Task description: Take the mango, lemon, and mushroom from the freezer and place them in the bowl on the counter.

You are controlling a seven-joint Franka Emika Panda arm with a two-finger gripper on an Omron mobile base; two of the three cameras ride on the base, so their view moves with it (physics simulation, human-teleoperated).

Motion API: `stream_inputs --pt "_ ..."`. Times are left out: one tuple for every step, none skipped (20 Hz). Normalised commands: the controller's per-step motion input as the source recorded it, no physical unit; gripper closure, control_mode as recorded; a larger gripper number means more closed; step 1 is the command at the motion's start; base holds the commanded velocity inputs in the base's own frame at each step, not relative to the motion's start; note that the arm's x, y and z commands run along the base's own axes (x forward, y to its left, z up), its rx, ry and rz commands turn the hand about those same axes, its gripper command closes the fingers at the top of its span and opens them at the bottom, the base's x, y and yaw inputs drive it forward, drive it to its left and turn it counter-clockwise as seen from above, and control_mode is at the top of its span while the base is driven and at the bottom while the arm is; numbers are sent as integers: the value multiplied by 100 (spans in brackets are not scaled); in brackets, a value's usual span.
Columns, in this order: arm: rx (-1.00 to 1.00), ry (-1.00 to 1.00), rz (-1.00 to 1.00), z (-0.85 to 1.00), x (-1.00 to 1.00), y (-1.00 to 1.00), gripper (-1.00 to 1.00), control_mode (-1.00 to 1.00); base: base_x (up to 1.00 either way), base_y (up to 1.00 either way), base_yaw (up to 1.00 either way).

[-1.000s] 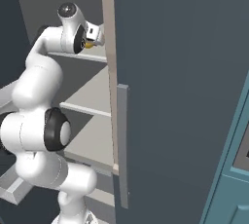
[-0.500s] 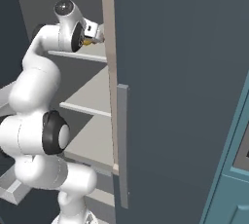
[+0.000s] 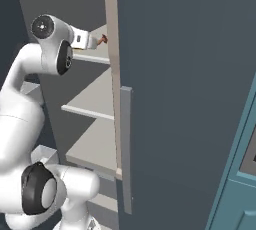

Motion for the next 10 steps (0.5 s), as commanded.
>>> stream_inputs --pt "7 1 -3 0 -100 -18 100 -100 0 0 0" --pt "7 5 -3 0 -100 -21 100 -100 0 0 0" --pt "7 15 -6 0 -100 -19 100 -100 0 0 0" --pt "4 19 -7 0 -100 -14 100 -100 0 0 0" --pt "7 22 -8 -6 -100 -23 100 -100 0 0 0" --pt "6 27 -9 -14 -100 -24 100 -100 0 0 0" --pt "6 33 -11 -24 -100 -25 100 -100 0 0 0" --pt "3 43 -12 -42 -100 -21 100 -100 0 0 0" --pt "0 50 -14 -58 -100 -8 100 -100 0 0 0" --pt "0 52 -16 -73 -100 0 100 -100 0 0 0"
